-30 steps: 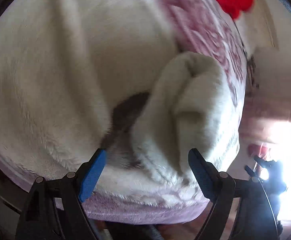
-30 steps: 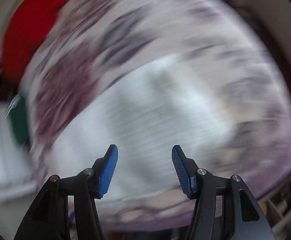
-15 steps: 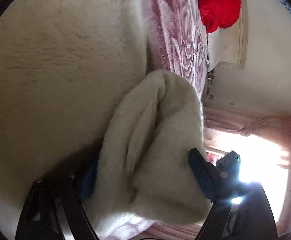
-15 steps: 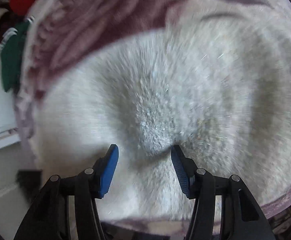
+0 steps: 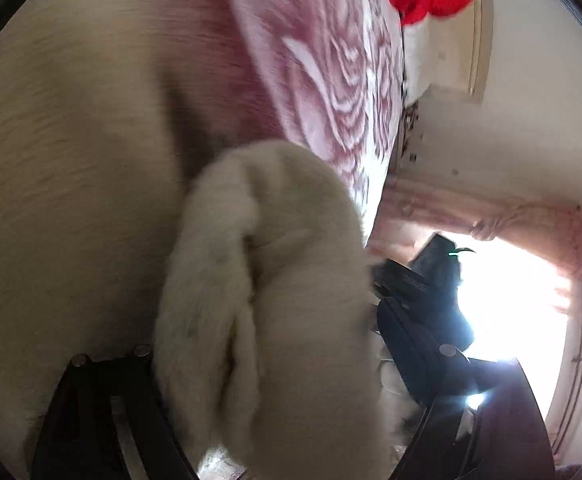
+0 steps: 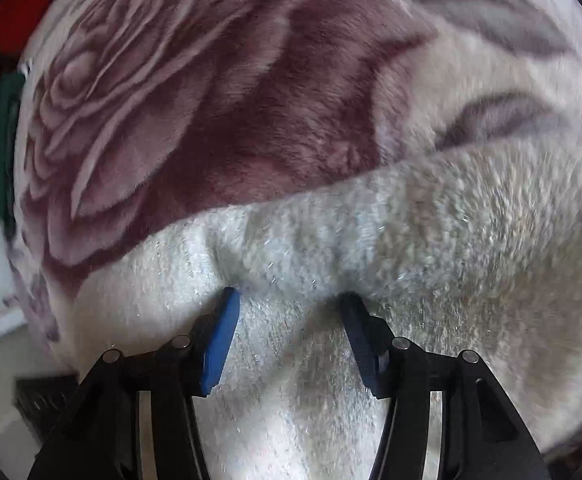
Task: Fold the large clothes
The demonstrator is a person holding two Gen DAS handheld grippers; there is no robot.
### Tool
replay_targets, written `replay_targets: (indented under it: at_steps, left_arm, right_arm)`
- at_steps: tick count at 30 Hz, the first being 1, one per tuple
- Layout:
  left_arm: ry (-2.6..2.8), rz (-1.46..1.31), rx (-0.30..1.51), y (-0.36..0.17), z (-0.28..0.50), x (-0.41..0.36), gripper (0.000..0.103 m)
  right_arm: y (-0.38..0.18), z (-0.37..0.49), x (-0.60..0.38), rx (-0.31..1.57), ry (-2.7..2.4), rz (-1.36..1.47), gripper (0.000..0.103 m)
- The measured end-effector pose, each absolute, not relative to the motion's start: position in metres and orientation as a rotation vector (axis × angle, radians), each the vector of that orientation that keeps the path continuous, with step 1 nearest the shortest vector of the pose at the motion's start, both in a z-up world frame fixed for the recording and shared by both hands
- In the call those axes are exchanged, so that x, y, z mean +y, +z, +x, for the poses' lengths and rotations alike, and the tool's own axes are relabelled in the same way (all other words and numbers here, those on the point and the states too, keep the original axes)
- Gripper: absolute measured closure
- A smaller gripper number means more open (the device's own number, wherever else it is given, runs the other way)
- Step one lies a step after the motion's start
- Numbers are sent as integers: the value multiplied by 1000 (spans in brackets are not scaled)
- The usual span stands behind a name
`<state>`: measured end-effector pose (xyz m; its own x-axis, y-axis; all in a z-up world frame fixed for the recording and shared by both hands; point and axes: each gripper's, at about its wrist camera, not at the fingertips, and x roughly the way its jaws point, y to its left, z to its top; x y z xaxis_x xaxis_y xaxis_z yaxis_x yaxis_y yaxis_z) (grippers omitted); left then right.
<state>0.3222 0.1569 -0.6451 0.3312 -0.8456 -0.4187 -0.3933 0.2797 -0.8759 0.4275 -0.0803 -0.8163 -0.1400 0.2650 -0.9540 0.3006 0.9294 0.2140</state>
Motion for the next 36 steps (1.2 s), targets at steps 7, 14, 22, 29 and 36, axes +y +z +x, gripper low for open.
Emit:
replay_targets:
  at_steps: [7, 14, 22, 29, 36]
  left_arm:
    - [-476, -1082, 1381, -614, 343, 132, 19]
    - [-446, -727, 1336, -566, 329, 88, 60]
    - [-491, -392, 1234, -482, 324, -42, 64]
    - [-624, -312, 1295, -476, 315, -204, 90]
    - [-619, -159, 1400, -548, 328, -302, 90]
  right_arm:
    - [-764, 384, -121, 1646, -62, 393, 46]
    - [-825, 374, -163, 1683, -67, 541, 43]
    - [-808, 342, -234, 1602, 164, 851, 42]
    - [-768, 268, -392, 1446, 14, 1071, 42]
    - [-755, 192, -516, 1436, -142, 1066, 41]
